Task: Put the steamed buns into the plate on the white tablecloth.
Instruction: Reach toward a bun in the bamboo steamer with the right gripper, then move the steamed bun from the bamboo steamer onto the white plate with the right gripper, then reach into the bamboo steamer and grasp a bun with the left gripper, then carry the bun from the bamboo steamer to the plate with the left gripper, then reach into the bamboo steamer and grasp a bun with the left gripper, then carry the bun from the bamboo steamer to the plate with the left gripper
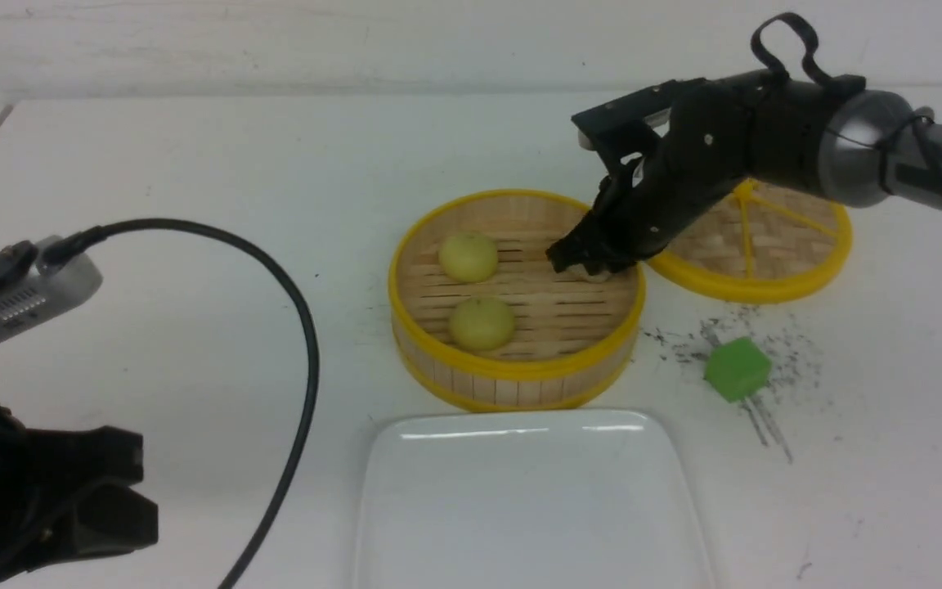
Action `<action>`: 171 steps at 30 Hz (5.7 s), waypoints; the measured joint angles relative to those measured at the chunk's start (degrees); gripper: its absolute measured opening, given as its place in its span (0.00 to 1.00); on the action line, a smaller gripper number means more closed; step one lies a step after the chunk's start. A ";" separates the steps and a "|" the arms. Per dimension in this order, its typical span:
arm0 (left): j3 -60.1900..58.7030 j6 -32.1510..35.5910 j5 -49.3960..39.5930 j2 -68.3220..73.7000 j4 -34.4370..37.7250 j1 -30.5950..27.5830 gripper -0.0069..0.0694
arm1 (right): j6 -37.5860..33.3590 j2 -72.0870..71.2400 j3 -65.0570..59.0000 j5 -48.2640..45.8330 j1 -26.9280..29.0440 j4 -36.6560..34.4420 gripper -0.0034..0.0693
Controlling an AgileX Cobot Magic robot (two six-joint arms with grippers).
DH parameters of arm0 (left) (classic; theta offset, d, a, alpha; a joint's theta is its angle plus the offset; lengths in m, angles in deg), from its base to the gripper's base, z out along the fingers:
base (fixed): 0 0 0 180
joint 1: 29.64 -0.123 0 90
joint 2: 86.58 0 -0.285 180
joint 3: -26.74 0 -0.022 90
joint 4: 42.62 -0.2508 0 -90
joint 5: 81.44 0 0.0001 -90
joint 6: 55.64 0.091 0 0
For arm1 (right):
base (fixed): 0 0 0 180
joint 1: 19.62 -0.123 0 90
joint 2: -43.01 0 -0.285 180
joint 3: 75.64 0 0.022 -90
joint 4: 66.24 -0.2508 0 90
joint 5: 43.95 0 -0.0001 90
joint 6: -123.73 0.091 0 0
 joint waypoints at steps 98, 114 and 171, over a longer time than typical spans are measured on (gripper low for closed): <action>60.25 -11.21 -8.51 46.94 -18.83 33.74 0.12 | 10.49 -56.51 -45.01 -23.43 -1.81 7.27 0.04; 41.13 -13.73 -0.44 55.65 -20.26 44.28 0.29 | 10.45 -56.56 -45.01 -23.43 -1.81 7.27 0.05; 78.99 -13.24 -8.48 54.51 -25.75 35.04 0.12 | 10.45 -56.50 -45.05 -21.07 -1.81 4.72 0.09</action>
